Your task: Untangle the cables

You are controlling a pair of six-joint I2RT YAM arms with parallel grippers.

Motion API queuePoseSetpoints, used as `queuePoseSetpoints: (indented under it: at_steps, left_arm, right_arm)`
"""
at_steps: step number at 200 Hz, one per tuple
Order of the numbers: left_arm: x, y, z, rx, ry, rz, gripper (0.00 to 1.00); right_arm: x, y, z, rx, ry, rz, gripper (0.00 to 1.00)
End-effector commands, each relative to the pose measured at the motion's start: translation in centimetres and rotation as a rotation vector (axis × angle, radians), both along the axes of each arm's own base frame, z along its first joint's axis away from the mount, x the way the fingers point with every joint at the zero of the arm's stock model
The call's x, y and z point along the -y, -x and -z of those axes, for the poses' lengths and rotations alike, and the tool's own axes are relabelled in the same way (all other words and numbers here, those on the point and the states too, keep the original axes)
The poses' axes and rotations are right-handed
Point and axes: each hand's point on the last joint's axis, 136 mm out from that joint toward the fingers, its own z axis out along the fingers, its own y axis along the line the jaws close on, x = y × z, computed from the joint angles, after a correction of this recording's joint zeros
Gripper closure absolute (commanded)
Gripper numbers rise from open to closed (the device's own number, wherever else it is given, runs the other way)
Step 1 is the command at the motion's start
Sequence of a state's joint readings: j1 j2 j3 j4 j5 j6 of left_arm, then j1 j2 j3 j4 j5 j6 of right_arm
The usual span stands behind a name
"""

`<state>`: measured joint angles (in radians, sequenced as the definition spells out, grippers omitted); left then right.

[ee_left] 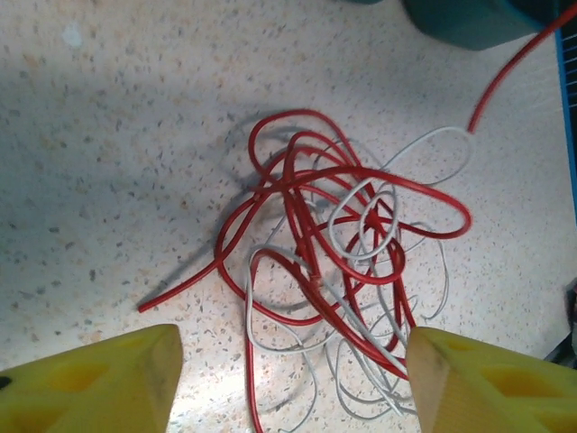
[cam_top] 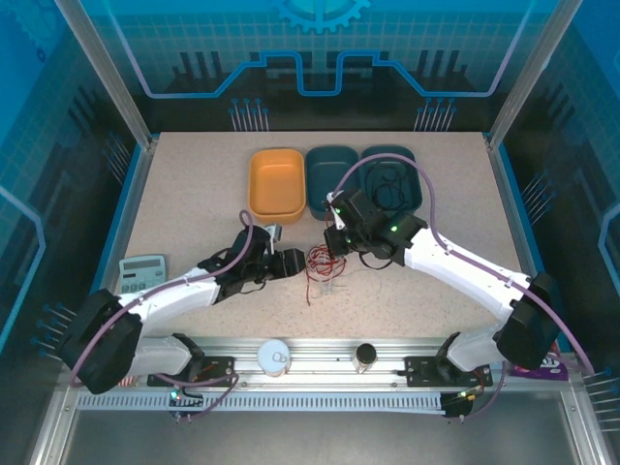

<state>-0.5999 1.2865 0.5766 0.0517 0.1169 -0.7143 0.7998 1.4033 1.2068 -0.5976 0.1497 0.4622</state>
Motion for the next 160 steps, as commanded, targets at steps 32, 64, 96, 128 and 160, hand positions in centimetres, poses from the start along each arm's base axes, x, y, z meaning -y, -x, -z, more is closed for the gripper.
queuePoseSetpoints:
  at_steps: [32, 64, 96, 128, 160]
  left_arm:
    - [1.2, -1.9, 0.8, -0.026, 0.004, -0.036, 0.61]
    - [1.7, -2.4, 0.7, -0.022, 0.025, -0.042, 0.74]
    - [1.1, -2.4, 1.1, -0.022, -0.003, -0.065, 0.82]
    - [0.8, -2.2, 0.6, -0.002, -0.002, -0.063, 0.79]
    - [0.5, -2.1, -0.5, 0.033, -0.001, -0.060, 0.76]
  right_arm:
    - [-0.9, 0.6, -4.2, 0.081, -0.062, -0.049, 1.00]
    - [0.1, 0.9, -5.0, 0.104, -0.034, -0.039, 1.00]
    - [1.7, 1.0, -6.4, 0.146, -0.004, -0.009, 1.00]
    - [2.9, 1.2, -9.4, 0.218, 0.006, -0.006, 1.00]
    - [3.0, 1.4, -13.5, 0.304, -0.049, -0.032, 1.00]
